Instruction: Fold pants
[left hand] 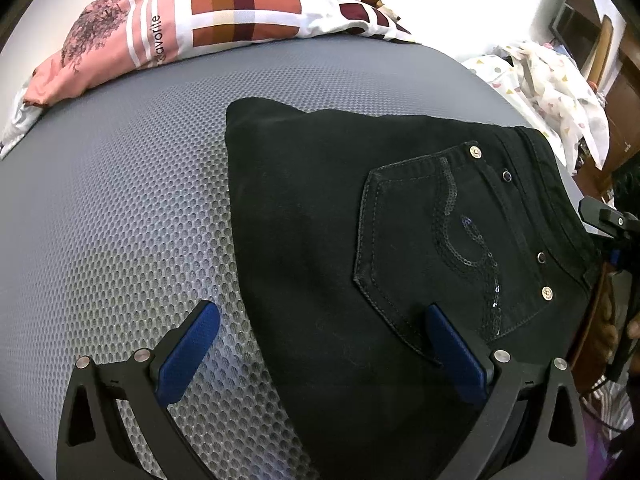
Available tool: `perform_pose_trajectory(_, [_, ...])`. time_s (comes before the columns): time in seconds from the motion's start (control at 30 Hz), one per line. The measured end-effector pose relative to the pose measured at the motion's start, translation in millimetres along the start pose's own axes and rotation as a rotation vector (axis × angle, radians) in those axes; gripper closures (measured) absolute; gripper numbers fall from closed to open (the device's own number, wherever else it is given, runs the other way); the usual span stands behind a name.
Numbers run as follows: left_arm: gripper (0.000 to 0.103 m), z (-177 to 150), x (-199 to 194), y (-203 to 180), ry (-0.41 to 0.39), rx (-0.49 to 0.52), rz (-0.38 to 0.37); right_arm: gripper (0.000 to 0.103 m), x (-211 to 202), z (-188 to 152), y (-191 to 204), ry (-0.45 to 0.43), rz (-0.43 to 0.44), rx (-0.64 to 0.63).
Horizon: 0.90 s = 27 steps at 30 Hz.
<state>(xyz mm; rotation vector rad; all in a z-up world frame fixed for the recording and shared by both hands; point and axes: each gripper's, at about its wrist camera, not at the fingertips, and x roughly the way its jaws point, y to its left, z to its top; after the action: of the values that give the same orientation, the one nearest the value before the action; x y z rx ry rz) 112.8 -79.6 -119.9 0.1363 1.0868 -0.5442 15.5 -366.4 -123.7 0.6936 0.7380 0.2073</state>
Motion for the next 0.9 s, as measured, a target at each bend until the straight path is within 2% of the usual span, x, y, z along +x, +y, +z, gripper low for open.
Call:
perform_pose_trajectory(0.13, [0.001,-1.2,0.4,-0.9,-0.003,-0.002,0.008,0.000,1.1,3.9,0.9,0.037,-0.004,0.000])
perform_pose_trajectory(0.27, [0.000,-0.9,0.7,-1.7,0.002,-0.004,0.012,0.000,0.9,7.8,-5.5,0.053,0.032,0.030])
perform_pose_trajectory(0.5, [0.000,-2.7,-1.0,-3.6,-0.003,-0.005,0.023,0.001,2.7,3.7,1.5,0.078,0.012,-0.022])
perform_pose_trajectory(0.57, [0.000,-4.4,-2.9,-5.8,-0.016,0.011,0.028,0.010,3.8,3.4,4.2,0.087,0.016,-0.039])
perform_pose_trajectory(0.6, [0.000,-5.4,-4.3,-7.9,-0.025,0.026,0.032,0.033,7.6,2.0,4.4,0.113,0.037,-0.035])
perform_pose_trajectory(0.63, [0.000,-6.0,-5.6,-10.9,-0.033,0.046,0.038,0.039,9.9,0.4,5.3,0.119,0.007,-0.043])
perform_pose_trajectory(0.73, [0.001,-7.1,-6.6,-16.5,-0.039,0.078,0.037,0.042,9.4,1.9,3.7,0.123,0.008,-0.044])
perform_pose_trajectory(0.83, [0.002,-6.9,-4.5,-14.6,-0.022,0.060,-0.004,0.043,7.5,3.4,-3.0,0.124,0.033,-0.013])
perform_pose_trajectory(0.9, [0.002,-7.3,-4.0,-14.0,-0.021,0.055,-0.010,0.047,6.0,4.8,-5.1,0.124,0.019,-0.011])
